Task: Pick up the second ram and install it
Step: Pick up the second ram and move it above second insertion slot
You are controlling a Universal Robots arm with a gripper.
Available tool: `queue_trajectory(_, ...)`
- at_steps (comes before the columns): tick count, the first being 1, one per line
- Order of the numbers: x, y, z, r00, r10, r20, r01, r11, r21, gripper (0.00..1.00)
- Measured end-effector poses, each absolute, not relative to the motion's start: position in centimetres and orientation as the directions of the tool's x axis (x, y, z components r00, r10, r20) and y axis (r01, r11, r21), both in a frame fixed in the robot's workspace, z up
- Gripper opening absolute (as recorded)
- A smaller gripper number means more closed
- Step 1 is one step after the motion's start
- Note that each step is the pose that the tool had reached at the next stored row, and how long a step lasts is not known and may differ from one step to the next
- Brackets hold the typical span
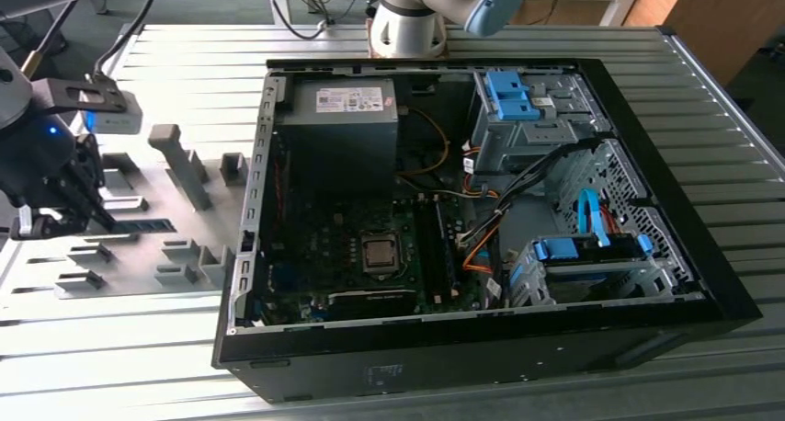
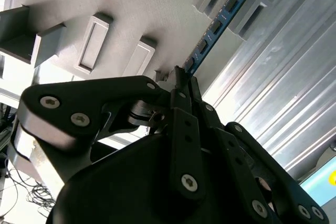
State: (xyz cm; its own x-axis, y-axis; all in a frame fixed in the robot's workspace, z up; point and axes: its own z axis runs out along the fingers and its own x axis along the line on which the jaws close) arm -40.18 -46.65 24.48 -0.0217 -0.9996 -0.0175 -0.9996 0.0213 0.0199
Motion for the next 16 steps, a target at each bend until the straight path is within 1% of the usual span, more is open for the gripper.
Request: queue_trajectory(16, -40.18, -46.65, 25.06, -0.022, -1.0, -0.017, -1.0, 0.021, 0.02, 0.14)
